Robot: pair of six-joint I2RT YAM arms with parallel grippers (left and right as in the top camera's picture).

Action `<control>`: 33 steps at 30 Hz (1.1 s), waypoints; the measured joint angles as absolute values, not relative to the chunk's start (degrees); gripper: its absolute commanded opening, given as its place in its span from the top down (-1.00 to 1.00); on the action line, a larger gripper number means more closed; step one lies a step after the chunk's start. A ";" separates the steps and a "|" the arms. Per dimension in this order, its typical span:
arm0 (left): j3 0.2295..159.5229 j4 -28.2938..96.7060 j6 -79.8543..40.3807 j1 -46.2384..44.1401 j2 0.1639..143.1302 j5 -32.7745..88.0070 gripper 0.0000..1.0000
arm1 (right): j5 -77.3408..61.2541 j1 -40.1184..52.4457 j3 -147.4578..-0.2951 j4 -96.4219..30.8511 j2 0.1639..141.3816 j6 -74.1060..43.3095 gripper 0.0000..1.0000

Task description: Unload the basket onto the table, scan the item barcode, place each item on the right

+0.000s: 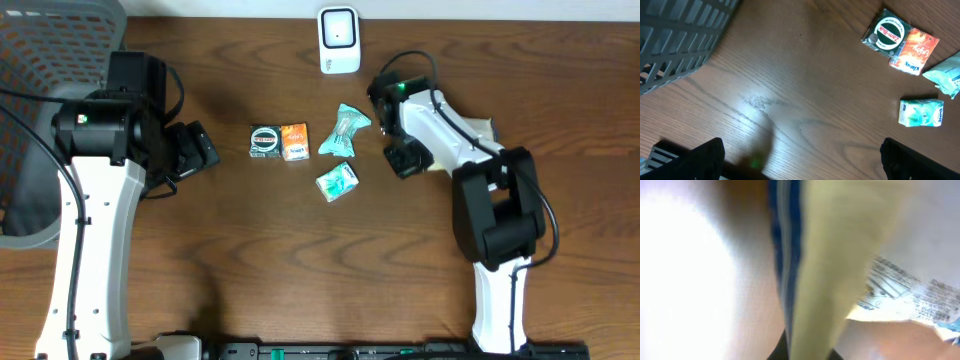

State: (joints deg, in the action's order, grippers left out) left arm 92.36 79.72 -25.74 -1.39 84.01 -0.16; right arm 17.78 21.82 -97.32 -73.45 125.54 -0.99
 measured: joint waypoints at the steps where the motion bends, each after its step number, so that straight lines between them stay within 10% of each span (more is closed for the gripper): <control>1: 92.36 79.72 -25.74 -1.39 84.01 -0.16 -0.95 | 16.95 22.28 -97.32 -76.07 124.14 -2.15 0.98; 12: 92.36 79.72 -25.74 -1.39 84.01 -0.16 -0.95 | 20.99 21.61 -97.32 -88.73 114.69 -12.12 0.95; 13: 92.36 79.72 -25.74 -1.39 84.01 -0.16 -0.95 | 21.98 21.23 -97.32 -88.40 114.69 -12.73 0.81; 16: 92.36 79.72 -25.74 -1.39 84.01 -0.16 -0.96 | 24.80 19.00 -97.32 -85.25 114.69 -14.59 -0.54; 33: 92.36 79.72 -25.74 -1.39 84.01 -0.19 -0.95 | 9.52 1.52 -97.32 -77.17 112.71 -9.37 -0.50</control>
State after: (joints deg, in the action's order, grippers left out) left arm 92.36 79.72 -25.74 -1.39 84.01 -0.19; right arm 9.52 1.52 -97.32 -77.17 112.71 -9.37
